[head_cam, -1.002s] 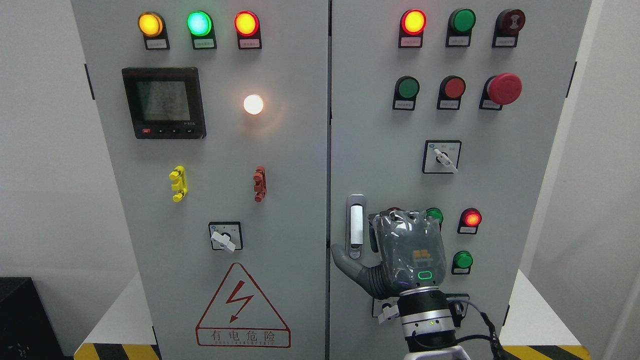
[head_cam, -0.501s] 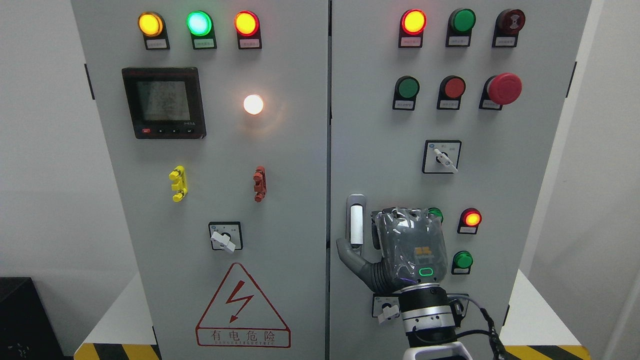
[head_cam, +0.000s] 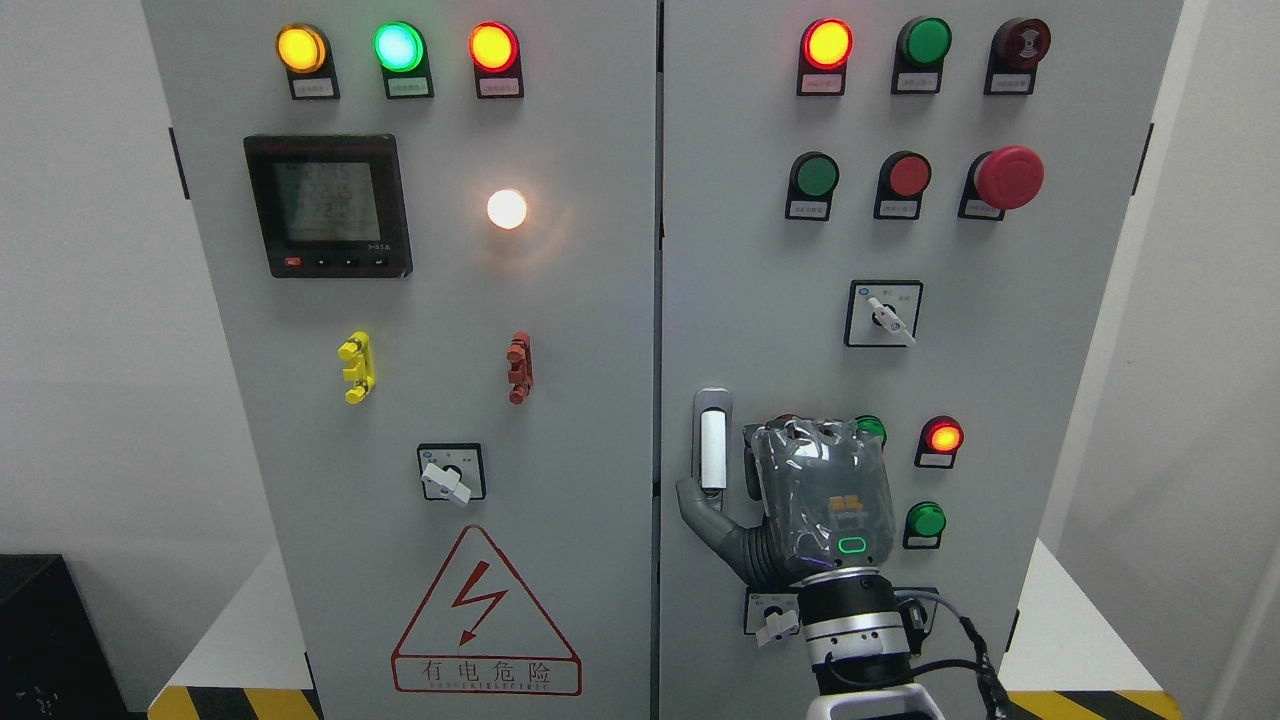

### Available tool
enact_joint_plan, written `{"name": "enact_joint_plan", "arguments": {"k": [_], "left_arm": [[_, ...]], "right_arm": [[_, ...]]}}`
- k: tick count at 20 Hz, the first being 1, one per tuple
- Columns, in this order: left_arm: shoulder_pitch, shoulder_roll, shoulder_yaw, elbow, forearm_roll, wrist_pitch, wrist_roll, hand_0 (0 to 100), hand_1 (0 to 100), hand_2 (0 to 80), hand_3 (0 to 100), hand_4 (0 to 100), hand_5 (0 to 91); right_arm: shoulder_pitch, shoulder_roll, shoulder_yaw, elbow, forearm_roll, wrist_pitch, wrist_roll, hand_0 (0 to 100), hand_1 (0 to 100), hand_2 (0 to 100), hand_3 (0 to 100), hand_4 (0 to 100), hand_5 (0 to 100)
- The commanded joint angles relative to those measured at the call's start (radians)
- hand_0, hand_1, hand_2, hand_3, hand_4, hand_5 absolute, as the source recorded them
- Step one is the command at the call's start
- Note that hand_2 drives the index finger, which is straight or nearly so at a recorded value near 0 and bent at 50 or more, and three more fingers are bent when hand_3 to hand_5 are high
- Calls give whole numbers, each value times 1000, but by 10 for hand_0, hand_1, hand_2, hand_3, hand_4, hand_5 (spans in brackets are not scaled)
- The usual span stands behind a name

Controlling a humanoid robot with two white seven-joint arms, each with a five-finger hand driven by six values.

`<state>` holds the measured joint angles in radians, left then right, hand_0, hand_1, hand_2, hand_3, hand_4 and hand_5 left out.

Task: Release door handle
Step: 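Close the right hand fingers around the silver latch handle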

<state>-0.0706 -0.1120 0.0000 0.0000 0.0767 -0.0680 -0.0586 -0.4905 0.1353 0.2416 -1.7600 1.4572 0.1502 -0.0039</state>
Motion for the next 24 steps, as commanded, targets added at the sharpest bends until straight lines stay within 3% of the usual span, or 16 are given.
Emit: {"name": "enact_joint_plan", "arguments": {"k": [1, 5, 24], "left_arm": [[0, 0, -20, -17, 0, 0, 0, 0, 0, 23, 86, 12, 0], [0, 0, -20, -17, 0, -1, 0, 0, 0, 23, 87, 12, 0], [0, 0, -20, -15, 0, -1, -1, 0, 0, 24, 84, 12, 0]], "right_arm": [[1, 1, -4, 4, -1, 0, -1, 284, 428, 893, 1000, 1000, 969], [6, 1, -4, 2, -1, 0, -2, 326, 411, 892, 1000, 1000, 971], [27, 1, -21, -22, -3, 2, -5, 353, 406, 891, 1000, 1000, 972]]}}
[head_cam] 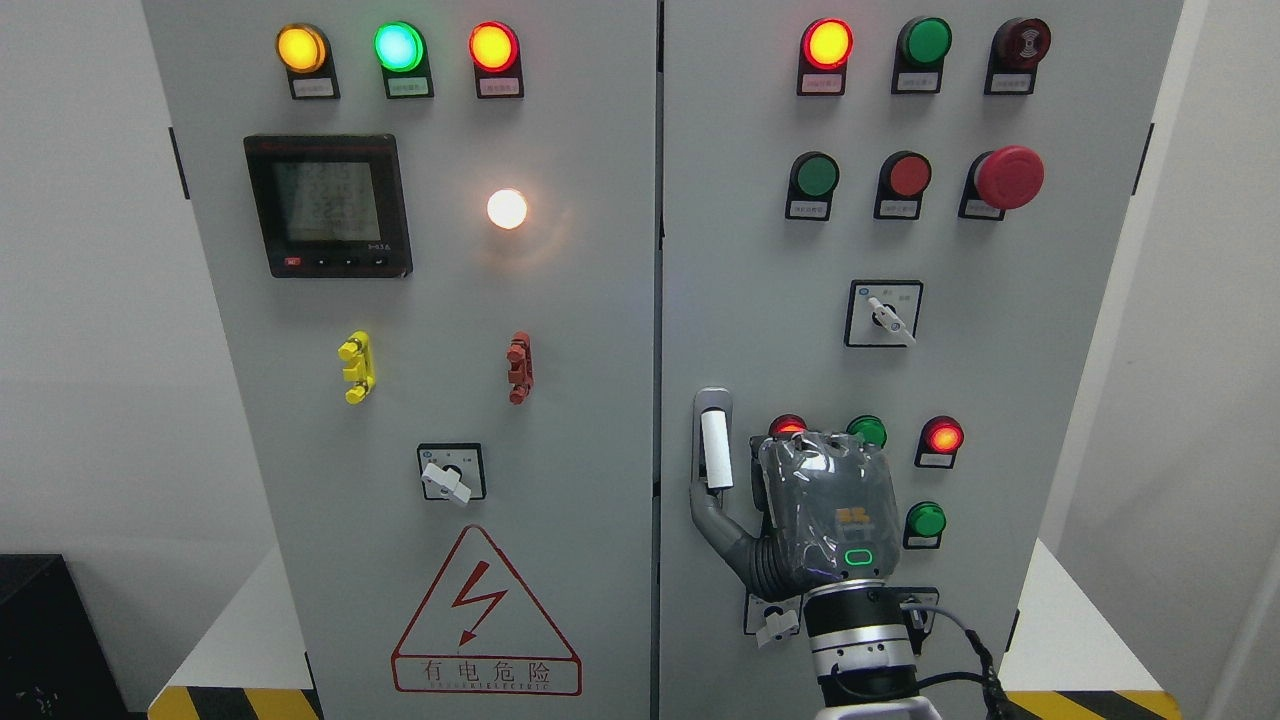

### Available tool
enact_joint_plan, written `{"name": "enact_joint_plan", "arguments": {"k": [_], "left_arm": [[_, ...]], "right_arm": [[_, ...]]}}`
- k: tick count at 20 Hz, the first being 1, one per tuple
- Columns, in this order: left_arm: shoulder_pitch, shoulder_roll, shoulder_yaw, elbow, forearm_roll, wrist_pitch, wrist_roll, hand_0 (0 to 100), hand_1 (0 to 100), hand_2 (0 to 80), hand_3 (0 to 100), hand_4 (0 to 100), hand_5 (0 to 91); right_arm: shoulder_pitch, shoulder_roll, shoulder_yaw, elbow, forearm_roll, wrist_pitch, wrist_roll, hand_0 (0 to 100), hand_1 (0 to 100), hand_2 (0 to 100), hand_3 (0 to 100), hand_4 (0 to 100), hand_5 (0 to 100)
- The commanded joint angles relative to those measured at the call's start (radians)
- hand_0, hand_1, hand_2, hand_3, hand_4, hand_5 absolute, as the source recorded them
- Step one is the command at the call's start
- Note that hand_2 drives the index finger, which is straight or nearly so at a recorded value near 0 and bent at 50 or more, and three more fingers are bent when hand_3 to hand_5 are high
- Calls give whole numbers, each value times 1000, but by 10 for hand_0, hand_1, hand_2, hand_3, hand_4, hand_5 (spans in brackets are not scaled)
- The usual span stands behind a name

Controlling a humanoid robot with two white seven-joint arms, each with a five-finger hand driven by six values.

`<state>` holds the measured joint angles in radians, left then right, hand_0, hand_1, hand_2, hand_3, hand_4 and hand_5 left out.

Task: Release door handle
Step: 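Close the right hand fingers around the silver latch handle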

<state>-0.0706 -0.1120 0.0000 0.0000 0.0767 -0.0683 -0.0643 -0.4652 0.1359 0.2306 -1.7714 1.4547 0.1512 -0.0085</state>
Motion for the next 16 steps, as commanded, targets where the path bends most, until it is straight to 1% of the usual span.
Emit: {"name": "enact_joint_plan", "arguments": {"k": [1, 5, 8, 10, 16], "left_arm": [[0, 0, -20, -17, 0, -1, 6, 0, 0, 24, 84, 12, 0], [0, 0, -20, -15, 0, -1, 6, 0, 0, 24, 84, 12, 0], [0, 0, -20, -17, 0, -1, 6, 0, 0, 24, 84, 12, 0], [0, 0, -20, -17, 0, -1, 6, 0, 0, 24, 85, 12, 0], [0, 0, -20, -15, 0, -1, 6, 0, 0, 25, 85, 12, 0]], "right_arm": [[2, 1, -11, -11, 0, 1, -1, 355, 404, 891, 1000, 1000, 972], [2, 1, -22, -13, 0, 1, -1, 358, 398, 892, 1000, 1000, 972], [2, 1, -22, -13, 0, 2, -1, 360, 393, 892, 1000, 1000, 972], [3, 1, -22, -19, 0, 16, -1, 364, 390, 892, 1000, 1000, 972], [2, -1, -23, -20, 0, 19, -1, 369, 386, 891, 1000, 1000, 972]]}}
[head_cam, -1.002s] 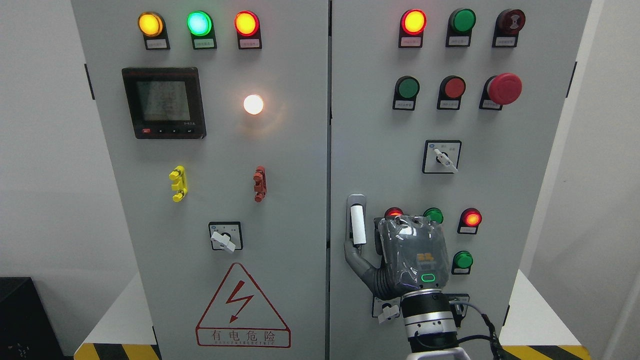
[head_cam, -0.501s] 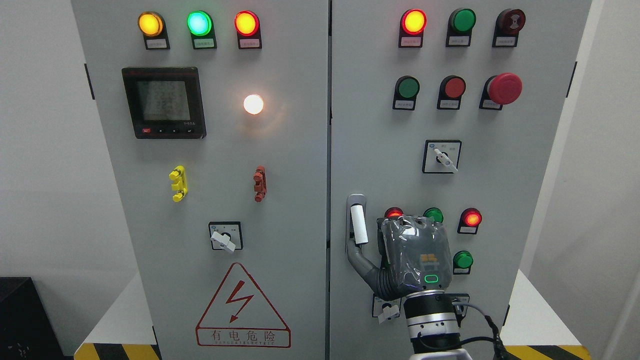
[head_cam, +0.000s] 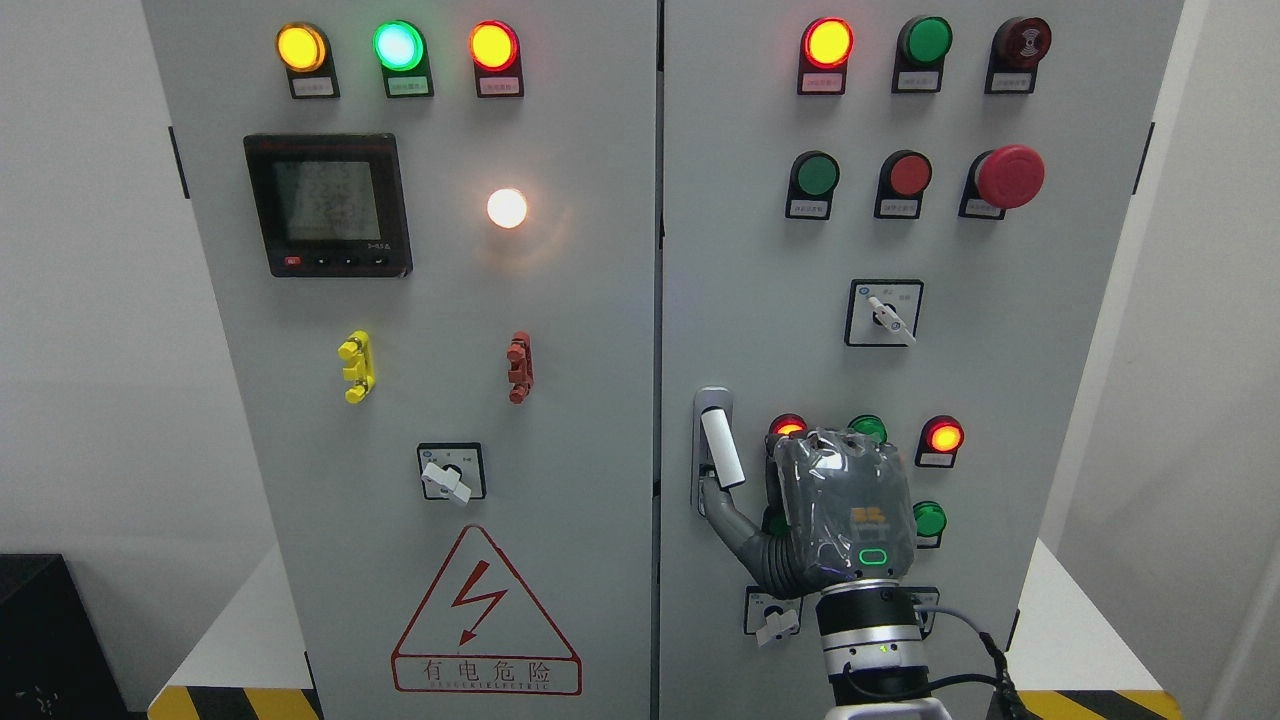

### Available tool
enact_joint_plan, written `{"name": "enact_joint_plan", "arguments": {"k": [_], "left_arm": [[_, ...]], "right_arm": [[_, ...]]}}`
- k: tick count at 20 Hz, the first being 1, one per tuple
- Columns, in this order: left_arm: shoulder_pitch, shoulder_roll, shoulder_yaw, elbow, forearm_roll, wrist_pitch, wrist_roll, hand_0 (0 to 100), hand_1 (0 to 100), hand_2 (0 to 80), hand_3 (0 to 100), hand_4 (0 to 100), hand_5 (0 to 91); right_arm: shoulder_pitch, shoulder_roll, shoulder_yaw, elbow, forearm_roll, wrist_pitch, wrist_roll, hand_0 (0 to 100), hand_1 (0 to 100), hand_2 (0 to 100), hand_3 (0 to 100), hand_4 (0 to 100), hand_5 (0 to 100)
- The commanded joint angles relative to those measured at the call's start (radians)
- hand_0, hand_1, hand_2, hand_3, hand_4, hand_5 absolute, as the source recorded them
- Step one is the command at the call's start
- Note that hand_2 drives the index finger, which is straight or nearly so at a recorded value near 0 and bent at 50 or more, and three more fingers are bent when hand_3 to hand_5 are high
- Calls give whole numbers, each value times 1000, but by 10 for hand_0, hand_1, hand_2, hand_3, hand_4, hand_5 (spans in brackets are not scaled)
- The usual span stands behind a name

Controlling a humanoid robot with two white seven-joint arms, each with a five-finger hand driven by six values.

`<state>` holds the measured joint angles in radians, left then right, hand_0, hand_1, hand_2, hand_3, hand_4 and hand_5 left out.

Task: Release door handle
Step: 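Close the right hand fingers around the silver latch handle, then rotate the gripped handle with the right hand from vertical to horizontal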

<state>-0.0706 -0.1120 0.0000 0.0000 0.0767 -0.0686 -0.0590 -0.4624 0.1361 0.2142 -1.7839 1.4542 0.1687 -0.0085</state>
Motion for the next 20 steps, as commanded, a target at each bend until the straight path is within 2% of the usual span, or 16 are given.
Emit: {"name": "enact_joint_plan", "arguments": {"k": [1, 8, 20], "left_arm": [[0, 0, -20, -15, 0, 0, -1, 0, 0, 25, 85, 12, 0], [0, 0, -20, -17, 0, 0, 1, 0, 0, 24, 85, 12, 0], [0, 0, -20, -17, 0, 0, 1, 0, 0, 26, 85, 12, 0]], "right_arm": [[-1, -1, -7, -8, 0, 2, -1, 369, 386, 891, 1000, 1000, 972], [-1, -1, -27, -9, -2, 2, -2, 373, 385, 889, 1000, 1000, 972], [-1, -1, -25, -23, 0, 20, -2, 372, 388, 888, 1000, 1000, 972]]}}
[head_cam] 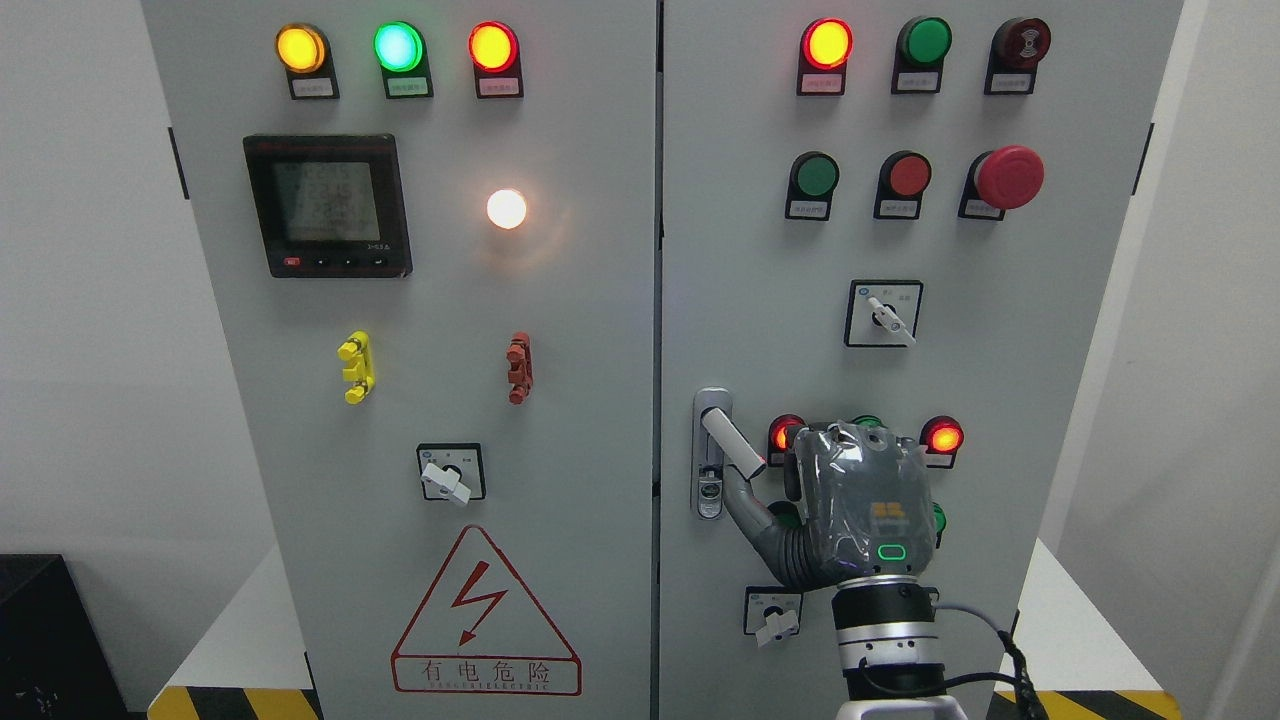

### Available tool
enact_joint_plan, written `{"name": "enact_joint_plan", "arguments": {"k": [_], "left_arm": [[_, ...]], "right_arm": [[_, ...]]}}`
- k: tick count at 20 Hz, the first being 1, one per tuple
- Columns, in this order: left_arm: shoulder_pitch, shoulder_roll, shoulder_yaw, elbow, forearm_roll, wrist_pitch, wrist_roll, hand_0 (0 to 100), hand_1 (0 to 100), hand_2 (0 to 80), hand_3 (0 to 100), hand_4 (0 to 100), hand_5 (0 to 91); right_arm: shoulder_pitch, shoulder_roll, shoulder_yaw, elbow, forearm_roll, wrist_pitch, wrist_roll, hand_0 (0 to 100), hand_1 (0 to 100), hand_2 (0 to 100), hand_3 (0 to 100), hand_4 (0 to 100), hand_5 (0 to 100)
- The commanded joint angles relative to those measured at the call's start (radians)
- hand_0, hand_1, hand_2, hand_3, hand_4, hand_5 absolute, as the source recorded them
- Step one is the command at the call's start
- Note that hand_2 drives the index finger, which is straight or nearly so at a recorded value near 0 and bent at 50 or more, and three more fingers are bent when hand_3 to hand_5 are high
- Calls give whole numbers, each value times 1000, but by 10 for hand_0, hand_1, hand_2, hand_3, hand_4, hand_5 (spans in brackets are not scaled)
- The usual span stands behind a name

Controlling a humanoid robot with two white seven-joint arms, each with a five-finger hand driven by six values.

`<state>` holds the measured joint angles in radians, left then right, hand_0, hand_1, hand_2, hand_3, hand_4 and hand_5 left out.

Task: Release door handle
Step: 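Rotate the gripped handle with the right hand from vertical to horizontal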

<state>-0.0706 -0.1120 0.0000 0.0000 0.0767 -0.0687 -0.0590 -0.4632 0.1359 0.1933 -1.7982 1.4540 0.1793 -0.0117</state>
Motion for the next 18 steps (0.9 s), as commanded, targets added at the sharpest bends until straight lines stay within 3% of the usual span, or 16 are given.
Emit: {"name": "enact_joint_plan", "arguments": {"k": [1, 18], "left_arm": [[0, 0, -20, -17, 0, 0, 1, 0, 0, 26, 86, 13, 0], [0, 0, -20, -17, 0, 0, -1, 0, 0, 24, 84, 12, 0]], "right_arm": [[0, -1, -5, -9, 0, 11, 1, 371, 390, 888, 1000, 1000, 972], [-6, -1, -14, -18, -1, 11, 1, 371, 392, 883, 1000, 1000, 971]]}}
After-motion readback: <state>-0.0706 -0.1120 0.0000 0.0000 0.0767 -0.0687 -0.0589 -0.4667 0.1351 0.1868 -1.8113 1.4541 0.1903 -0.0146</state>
